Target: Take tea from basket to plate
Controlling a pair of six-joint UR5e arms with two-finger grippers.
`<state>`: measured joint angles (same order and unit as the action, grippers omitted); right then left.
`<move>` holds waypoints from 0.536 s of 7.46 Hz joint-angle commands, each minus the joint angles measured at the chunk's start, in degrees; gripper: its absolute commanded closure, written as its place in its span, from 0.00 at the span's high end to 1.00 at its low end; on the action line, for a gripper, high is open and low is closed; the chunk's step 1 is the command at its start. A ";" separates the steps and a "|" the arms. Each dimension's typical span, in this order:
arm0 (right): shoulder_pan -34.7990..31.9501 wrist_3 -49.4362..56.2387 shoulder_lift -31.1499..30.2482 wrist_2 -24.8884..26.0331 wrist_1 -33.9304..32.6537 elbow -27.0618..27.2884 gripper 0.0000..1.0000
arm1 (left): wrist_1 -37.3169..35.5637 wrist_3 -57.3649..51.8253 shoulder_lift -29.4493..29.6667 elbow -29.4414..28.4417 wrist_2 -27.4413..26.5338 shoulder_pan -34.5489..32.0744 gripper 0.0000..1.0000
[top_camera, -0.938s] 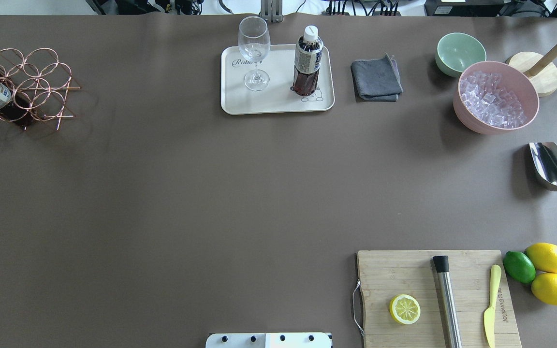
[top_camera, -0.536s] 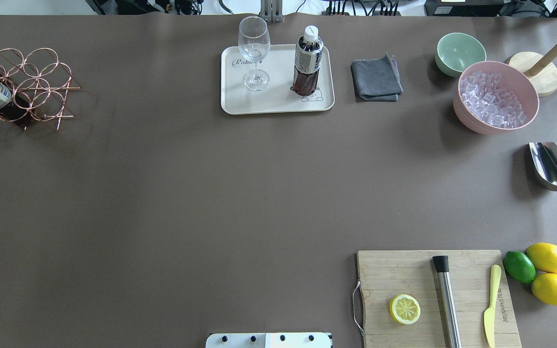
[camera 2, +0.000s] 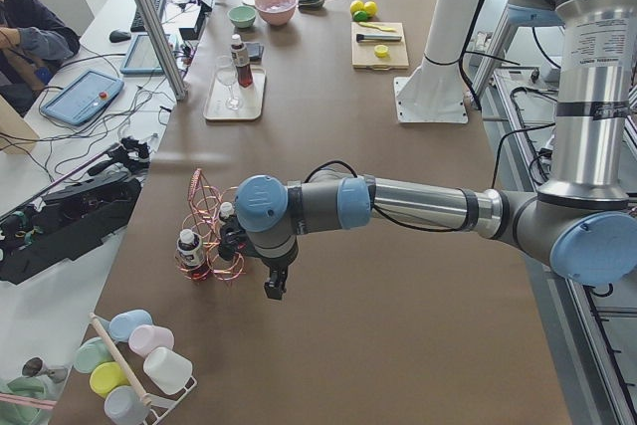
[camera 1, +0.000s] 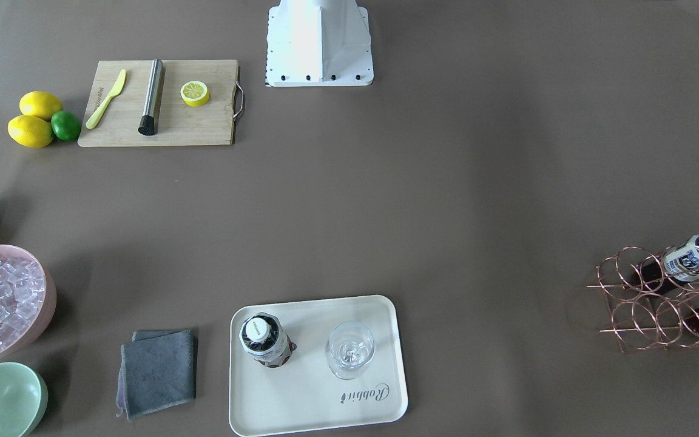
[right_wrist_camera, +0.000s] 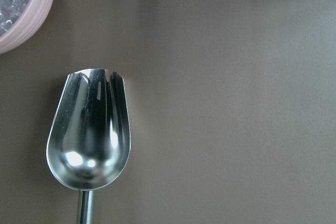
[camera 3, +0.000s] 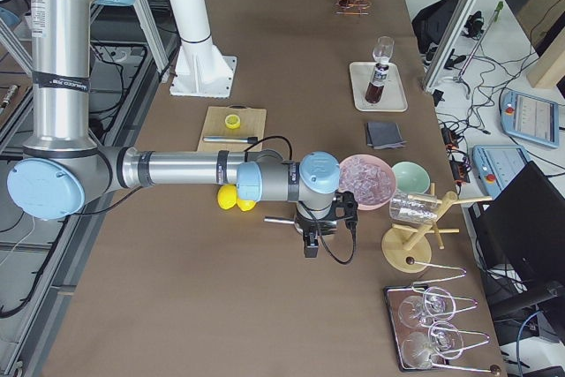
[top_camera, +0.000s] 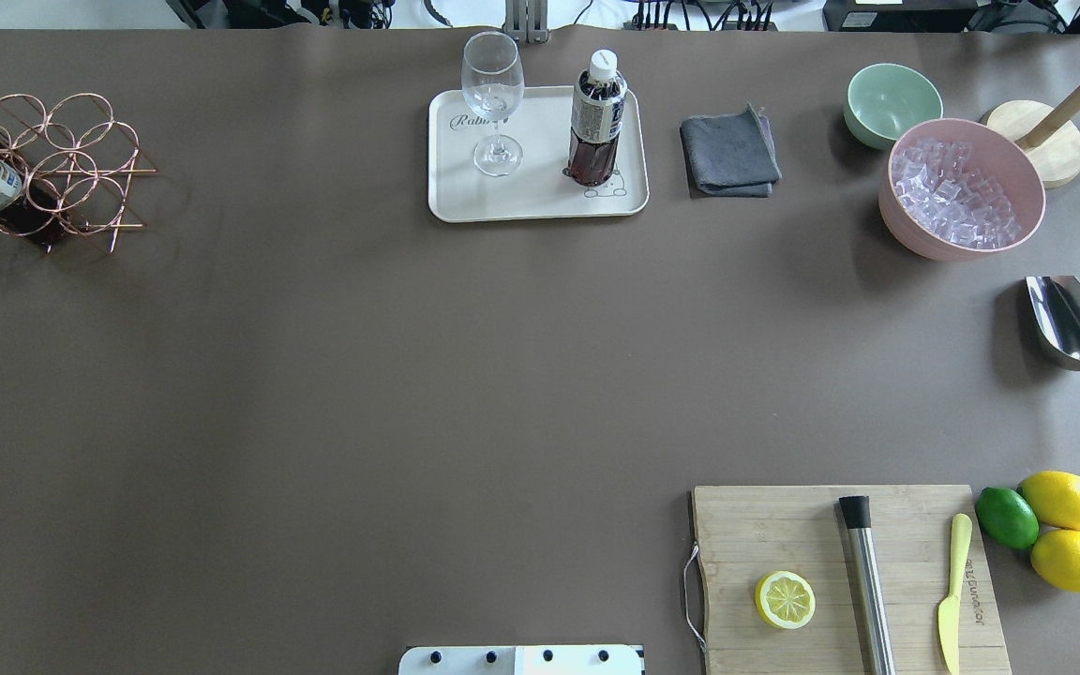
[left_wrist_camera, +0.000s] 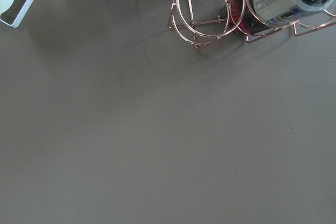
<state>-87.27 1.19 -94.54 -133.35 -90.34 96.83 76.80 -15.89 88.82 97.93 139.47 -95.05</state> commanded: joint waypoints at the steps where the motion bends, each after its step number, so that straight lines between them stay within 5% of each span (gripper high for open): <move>1: 0.00 0.04 -0.47 0.02 -0.01 -0.15 1.00 | 12.28 7.28 -4.52 -1.60 -2.95 3.81 0.98; 4: 0.00 0.04 -0.47 0.02 -0.01 -0.15 1.00 | 14.70 7.45 -4.72 -2.48 -4.12 5.05 0.98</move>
<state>-87.27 1.16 -94.99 -133.33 -90.35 96.63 90.81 -8.83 83.89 95.72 136.04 -90.41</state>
